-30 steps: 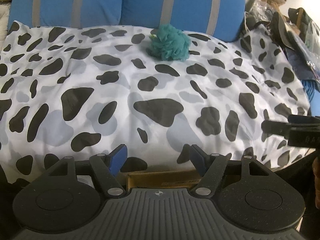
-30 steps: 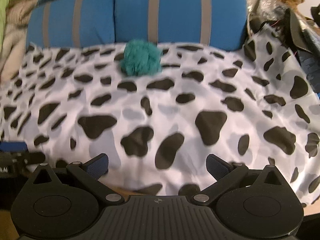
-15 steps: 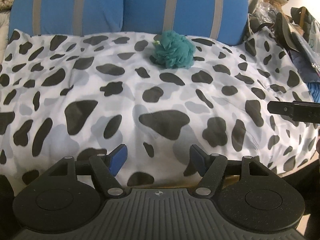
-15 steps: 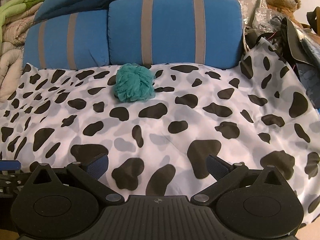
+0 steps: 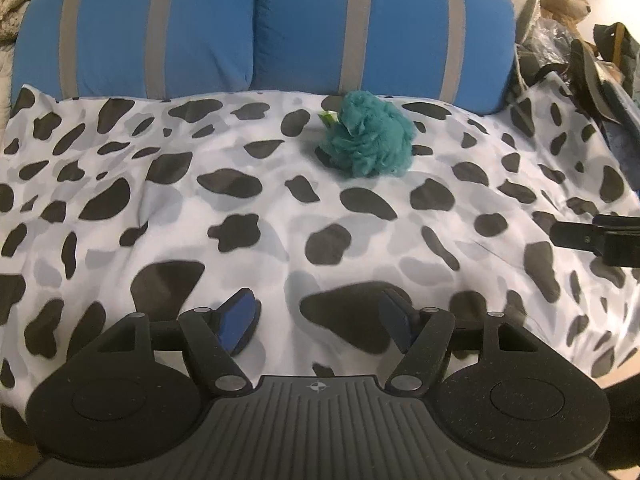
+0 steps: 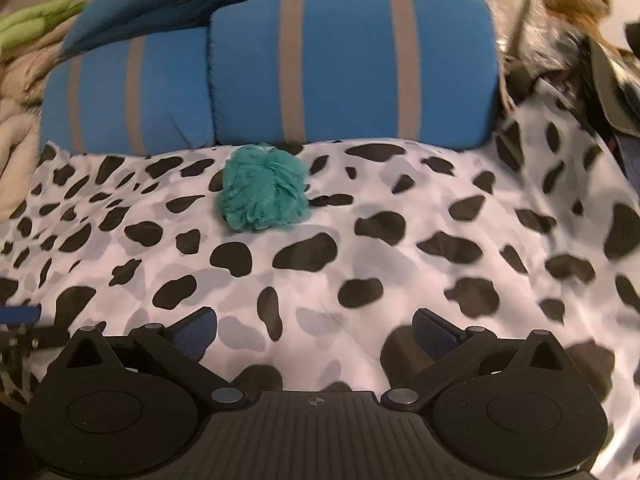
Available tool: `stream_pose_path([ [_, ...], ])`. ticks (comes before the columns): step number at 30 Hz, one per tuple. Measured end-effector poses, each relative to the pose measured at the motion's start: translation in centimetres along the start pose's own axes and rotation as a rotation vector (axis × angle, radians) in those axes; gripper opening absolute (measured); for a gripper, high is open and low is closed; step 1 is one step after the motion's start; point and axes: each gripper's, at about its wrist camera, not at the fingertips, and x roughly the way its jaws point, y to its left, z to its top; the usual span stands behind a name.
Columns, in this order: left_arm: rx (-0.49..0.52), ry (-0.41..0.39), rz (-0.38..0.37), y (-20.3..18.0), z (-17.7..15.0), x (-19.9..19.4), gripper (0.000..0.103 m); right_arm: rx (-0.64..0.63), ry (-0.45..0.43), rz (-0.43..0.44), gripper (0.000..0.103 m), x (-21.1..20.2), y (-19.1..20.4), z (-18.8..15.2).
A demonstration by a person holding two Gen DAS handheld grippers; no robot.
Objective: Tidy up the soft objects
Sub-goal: 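Withdraw both open tools from the box back toward the bed, then lower the right tool onto the green loofah and close on it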
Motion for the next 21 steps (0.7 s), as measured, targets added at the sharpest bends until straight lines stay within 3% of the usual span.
stream_pose_path([
  [13, 0.04, -0.017, 0.017, 1.0, 3.4, 3.7, 0.068, 0.049, 0.034, 0.149, 0.103, 4.0, 0.0, 3.1],
  [21, 0.05, -0.024, 0.016, 1.6, 4.9, 5.1, 0.068, 0.004, 0.015, 0.17, 0.103, 7.7, 1.3, 5.4],
])
